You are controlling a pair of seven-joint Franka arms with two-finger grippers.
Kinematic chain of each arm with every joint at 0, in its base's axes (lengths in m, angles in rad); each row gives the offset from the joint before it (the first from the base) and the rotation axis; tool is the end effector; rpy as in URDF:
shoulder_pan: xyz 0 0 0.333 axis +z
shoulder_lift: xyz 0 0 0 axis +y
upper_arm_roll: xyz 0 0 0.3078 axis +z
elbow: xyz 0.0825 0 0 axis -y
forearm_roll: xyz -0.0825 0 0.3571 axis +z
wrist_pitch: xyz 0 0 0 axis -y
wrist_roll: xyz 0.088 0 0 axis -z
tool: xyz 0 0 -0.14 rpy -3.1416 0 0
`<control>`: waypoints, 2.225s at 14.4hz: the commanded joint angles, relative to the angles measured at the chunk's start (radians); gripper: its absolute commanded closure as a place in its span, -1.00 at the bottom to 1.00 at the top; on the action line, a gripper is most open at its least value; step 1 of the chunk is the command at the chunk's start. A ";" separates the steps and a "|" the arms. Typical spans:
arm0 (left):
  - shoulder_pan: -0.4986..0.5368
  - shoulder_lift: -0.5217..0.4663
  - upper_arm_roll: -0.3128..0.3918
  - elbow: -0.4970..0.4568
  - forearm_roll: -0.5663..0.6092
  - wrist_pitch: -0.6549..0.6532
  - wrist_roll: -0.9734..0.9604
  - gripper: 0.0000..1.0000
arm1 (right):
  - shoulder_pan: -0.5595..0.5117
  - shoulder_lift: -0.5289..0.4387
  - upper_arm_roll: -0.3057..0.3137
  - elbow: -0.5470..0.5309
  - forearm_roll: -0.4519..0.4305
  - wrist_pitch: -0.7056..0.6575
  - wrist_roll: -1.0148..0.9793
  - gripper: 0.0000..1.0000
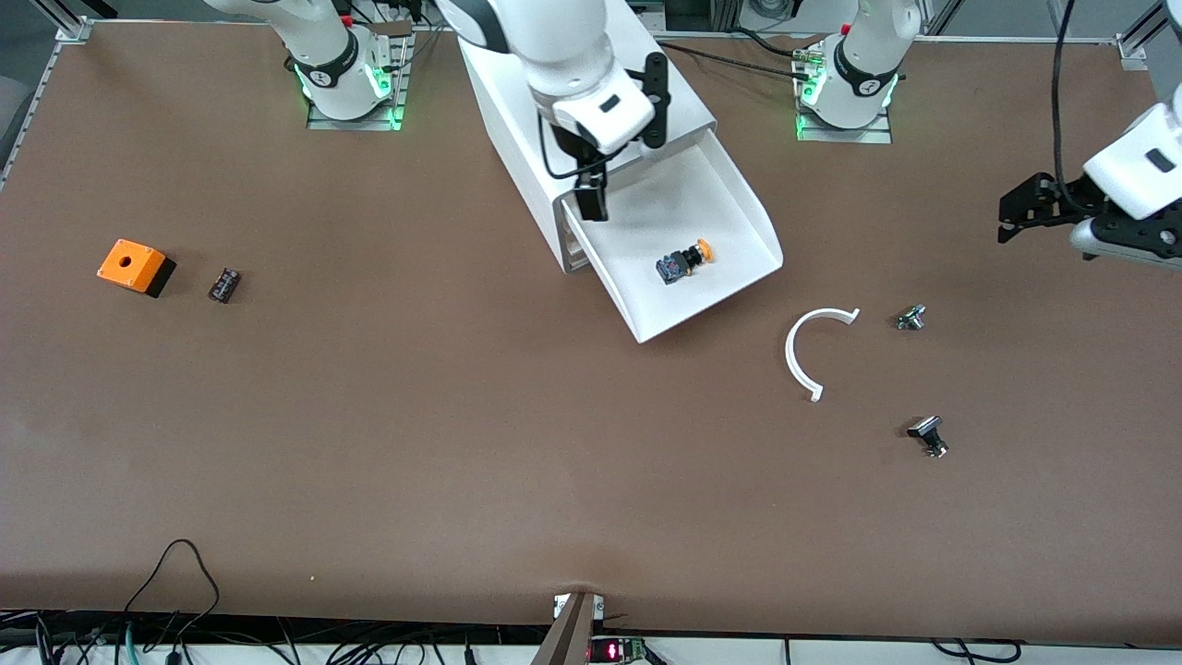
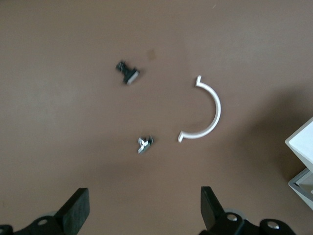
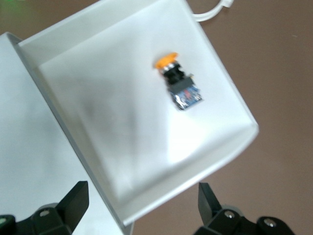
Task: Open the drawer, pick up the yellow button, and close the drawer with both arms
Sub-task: 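Lower the right gripper into the drawer over the orange button, then close the right gripper on the orange-capped push button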
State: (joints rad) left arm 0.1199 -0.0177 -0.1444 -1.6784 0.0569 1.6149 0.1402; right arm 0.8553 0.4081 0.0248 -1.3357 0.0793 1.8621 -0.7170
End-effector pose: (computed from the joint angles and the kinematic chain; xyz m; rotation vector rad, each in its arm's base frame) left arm 0.5217 -0.0056 0.5486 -3.0732 0.2594 0.0761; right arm 0.4209 0.5185 0.4744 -2.1443 -2.1559 -0.1689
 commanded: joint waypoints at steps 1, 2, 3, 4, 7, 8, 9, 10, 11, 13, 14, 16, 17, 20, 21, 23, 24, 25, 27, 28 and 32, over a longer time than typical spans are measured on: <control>-0.011 0.024 -0.003 0.038 0.034 -0.033 -0.079 -1.00 | -0.009 0.121 0.026 0.119 0.027 -0.018 -0.110 -0.98; -0.011 0.034 -0.001 0.058 0.034 -0.035 -0.079 -1.00 | -0.007 0.136 0.026 0.136 0.024 -0.020 -0.143 -0.98; -0.009 0.045 0.002 0.068 0.024 -0.033 -0.080 -1.00 | -0.002 0.139 0.026 0.142 0.016 -0.021 -0.166 -0.98; -0.003 0.048 0.002 0.071 0.020 -0.032 -0.080 -1.00 | -0.001 0.140 0.026 0.142 0.016 -0.018 -0.180 -0.98; 0.004 0.050 0.002 0.071 0.006 -0.033 -0.117 -1.00 | 0.001 0.138 0.021 0.144 -0.001 -0.011 -0.286 -0.98; 0.006 0.050 0.009 0.069 -0.032 -0.033 -0.132 -1.00 | -0.001 0.143 0.023 0.144 -0.009 0.018 -0.315 -0.98; 0.010 0.050 0.011 0.071 -0.046 -0.033 -0.134 -1.00 | -0.001 0.159 0.021 0.148 -0.010 0.073 -0.326 -0.98; 0.010 0.048 0.011 0.071 -0.049 -0.033 -0.134 -1.00 | 0.001 0.179 0.020 0.154 -0.010 0.109 -0.328 -0.98; 0.010 0.048 0.011 0.071 -0.051 -0.033 -0.134 -1.00 | 0.004 0.204 0.018 0.167 -0.010 0.120 -0.326 -0.98; 0.012 0.048 0.011 0.072 -0.051 -0.033 -0.133 -1.00 | 0.007 0.248 0.014 0.200 -0.012 0.124 -0.326 -0.98; 0.012 0.048 0.011 0.072 -0.052 -0.033 -0.133 -1.00 | 0.007 0.264 0.000 0.211 -0.012 0.129 -0.332 -0.98; 0.012 0.048 0.011 0.072 -0.065 -0.033 -0.133 -1.00 | 0.007 0.287 -0.008 0.225 -0.012 0.153 -0.369 -0.98; 0.012 0.048 0.011 0.072 -0.065 -0.033 -0.133 -1.00 | 0.007 0.296 -0.008 0.225 -0.012 0.164 -0.371 -0.98; 0.014 0.048 0.011 0.072 -0.065 -0.036 -0.133 -1.00 | 0.014 0.322 -0.008 0.227 -0.012 0.236 -0.369 -0.98; 0.015 0.048 0.011 0.072 -0.065 -0.036 -0.133 -1.00 | 0.018 0.327 -0.009 0.227 -0.012 0.262 -0.369 -0.98; 0.014 0.048 0.011 0.072 -0.065 -0.038 -0.133 -1.00 | 0.030 0.337 -0.023 0.227 -0.010 0.285 -0.368 -0.98; 0.015 0.048 0.011 0.072 -0.065 -0.038 -0.133 -1.00 | 0.033 0.340 -0.023 0.225 -0.010 0.285 -0.366 -0.98; 0.015 0.048 0.011 0.072 -0.065 -0.038 -0.133 -1.00 | 0.037 0.342 -0.023 0.225 -0.010 0.284 -0.366 -0.98; 0.014 0.048 0.011 0.072 -0.065 -0.039 -0.134 -1.00 | 0.038 0.360 -0.023 0.225 -0.009 0.290 -0.363 -0.98; 0.014 0.048 0.011 0.072 -0.065 -0.039 -0.133 -1.00 | 0.038 0.362 -0.023 0.224 -0.009 0.302 -0.363 -0.98; 0.014 0.048 0.011 0.072 -0.065 -0.039 -0.133 -1.00 | 0.042 0.362 -0.023 0.222 -0.003 0.293 -0.364 -0.52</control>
State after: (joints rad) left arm 0.1295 0.0179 -0.1332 -1.6395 0.0115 1.6015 0.0112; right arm 0.8836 0.7513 0.0153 -1.1510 0.0735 2.1660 -1.0734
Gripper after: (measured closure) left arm 0.000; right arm 0.084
